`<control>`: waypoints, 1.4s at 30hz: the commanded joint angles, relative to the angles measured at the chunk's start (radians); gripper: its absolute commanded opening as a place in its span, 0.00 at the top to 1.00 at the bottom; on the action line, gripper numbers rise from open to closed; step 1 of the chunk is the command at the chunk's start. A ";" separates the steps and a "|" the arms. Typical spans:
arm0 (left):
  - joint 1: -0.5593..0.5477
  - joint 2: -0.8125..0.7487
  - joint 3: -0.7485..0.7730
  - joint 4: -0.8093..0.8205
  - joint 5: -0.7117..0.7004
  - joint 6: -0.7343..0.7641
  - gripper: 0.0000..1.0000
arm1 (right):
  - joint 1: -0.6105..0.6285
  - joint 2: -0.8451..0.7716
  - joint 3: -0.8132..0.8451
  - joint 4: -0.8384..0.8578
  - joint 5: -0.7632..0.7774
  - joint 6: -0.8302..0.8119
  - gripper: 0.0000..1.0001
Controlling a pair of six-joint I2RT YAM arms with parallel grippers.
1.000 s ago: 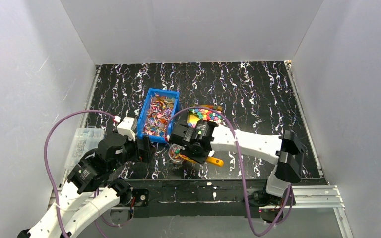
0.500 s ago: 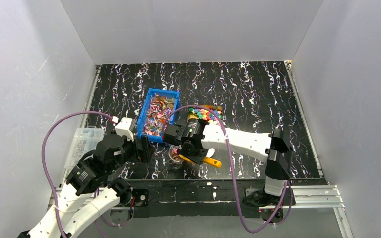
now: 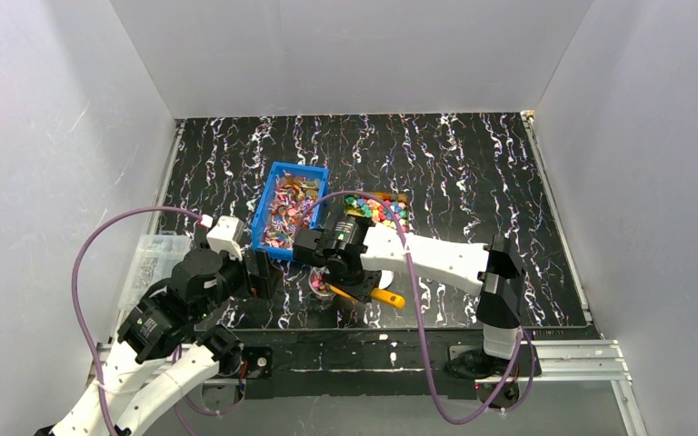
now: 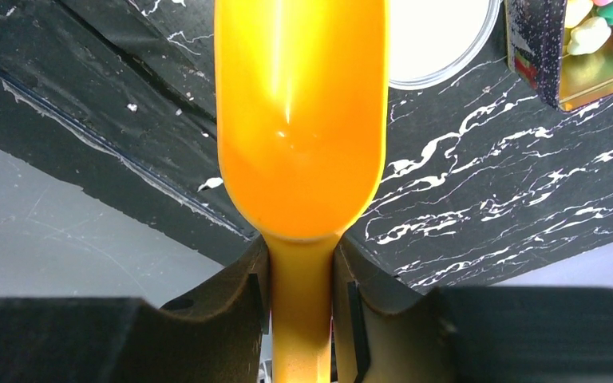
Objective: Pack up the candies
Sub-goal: Place the fake candies in the packing bottle, then scoop the fake candies from the storage box.
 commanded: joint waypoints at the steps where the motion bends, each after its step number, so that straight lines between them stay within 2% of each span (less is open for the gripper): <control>1: 0.002 -0.017 -0.005 -0.016 -0.029 -0.004 0.02 | 0.005 -0.009 0.056 -0.044 -0.006 0.039 0.99; 12: 0.003 -0.016 -0.006 -0.016 -0.021 -0.001 0.02 | 0.005 -0.061 0.036 -0.044 0.015 0.066 0.99; 25: 0.003 -0.003 -0.005 -0.016 -0.015 0.000 0.02 | -0.014 -0.126 0.007 -0.025 0.178 0.093 0.99; 34: 0.003 0.012 -0.004 -0.014 -0.009 0.003 0.02 | -0.138 -0.142 -0.035 0.002 0.269 0.046 0.99; 42: 0.003 0.013 -0.005 -0.013 -0.009 0.003 0.02 | -0.285 -0.091 -0.090 0.069 0.257 -0.036 0.99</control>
